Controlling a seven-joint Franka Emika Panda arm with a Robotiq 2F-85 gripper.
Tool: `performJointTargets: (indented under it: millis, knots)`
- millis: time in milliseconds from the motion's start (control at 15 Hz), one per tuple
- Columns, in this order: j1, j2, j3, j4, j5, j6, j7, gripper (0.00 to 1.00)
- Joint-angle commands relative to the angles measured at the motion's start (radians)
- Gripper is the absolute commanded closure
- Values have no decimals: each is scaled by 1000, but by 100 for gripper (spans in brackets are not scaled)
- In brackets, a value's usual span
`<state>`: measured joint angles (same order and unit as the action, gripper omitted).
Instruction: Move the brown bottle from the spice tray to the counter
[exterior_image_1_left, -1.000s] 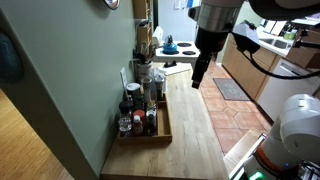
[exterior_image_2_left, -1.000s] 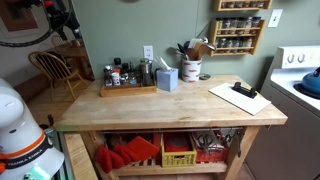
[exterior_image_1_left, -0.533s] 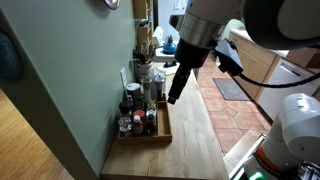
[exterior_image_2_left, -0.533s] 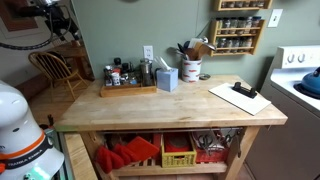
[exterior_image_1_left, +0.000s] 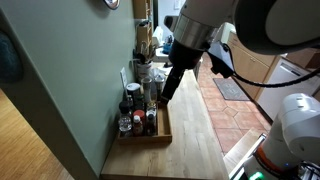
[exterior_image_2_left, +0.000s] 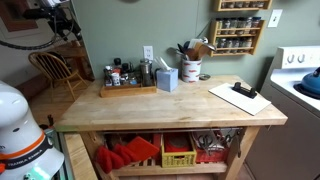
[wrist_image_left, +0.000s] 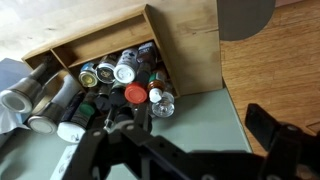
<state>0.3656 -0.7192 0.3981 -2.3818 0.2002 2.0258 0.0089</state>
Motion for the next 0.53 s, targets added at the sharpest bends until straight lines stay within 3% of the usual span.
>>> performJointTargets:
  millis: [0, 467]
  knots:
    - [23, 101, 12, 6, -1, 99, 0, 0]
    - [-10, 267, 47, 9, -62, 240, 100, 0]
